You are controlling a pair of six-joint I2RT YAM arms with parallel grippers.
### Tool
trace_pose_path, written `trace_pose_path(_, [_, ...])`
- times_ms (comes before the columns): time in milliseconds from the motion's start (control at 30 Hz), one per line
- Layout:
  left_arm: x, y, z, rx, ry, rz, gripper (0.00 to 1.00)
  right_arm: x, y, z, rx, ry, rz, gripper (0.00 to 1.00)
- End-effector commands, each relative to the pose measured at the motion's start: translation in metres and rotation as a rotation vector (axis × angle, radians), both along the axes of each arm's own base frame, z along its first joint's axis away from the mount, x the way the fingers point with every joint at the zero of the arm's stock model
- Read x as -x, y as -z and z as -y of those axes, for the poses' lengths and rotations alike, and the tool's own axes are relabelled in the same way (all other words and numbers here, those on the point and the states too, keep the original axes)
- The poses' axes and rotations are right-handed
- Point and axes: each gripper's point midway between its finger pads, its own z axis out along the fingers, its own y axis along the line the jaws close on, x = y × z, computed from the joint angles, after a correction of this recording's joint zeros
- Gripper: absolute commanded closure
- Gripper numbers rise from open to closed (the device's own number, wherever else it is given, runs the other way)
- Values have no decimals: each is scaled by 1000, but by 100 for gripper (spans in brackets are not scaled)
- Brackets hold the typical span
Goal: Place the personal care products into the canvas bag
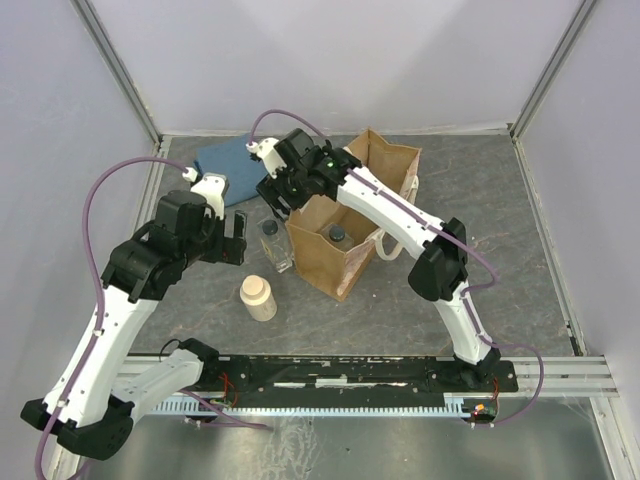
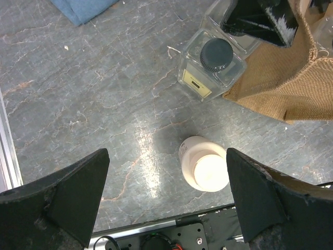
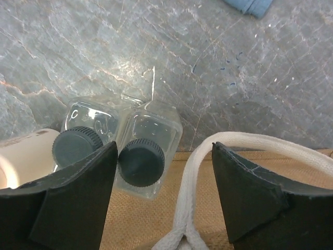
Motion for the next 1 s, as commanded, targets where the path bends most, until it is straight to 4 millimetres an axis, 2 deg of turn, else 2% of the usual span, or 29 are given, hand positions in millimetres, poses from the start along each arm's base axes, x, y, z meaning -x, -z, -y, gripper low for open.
trace_pose_path(0, [-6, -6, 4, 36, -14, 33, 0, 18, 1, 1, 13, -26, -23, 19])
trace_pose_path(567, [-5, -3, 2, 26, -18, 27, 0, 22, 47, 8, 149, -16, -49, 21])
trace_pose_path(967, [-5, 2, 2, 26, -19, 19, 0, 22, 73, 6, 181, -34, -77, 33])
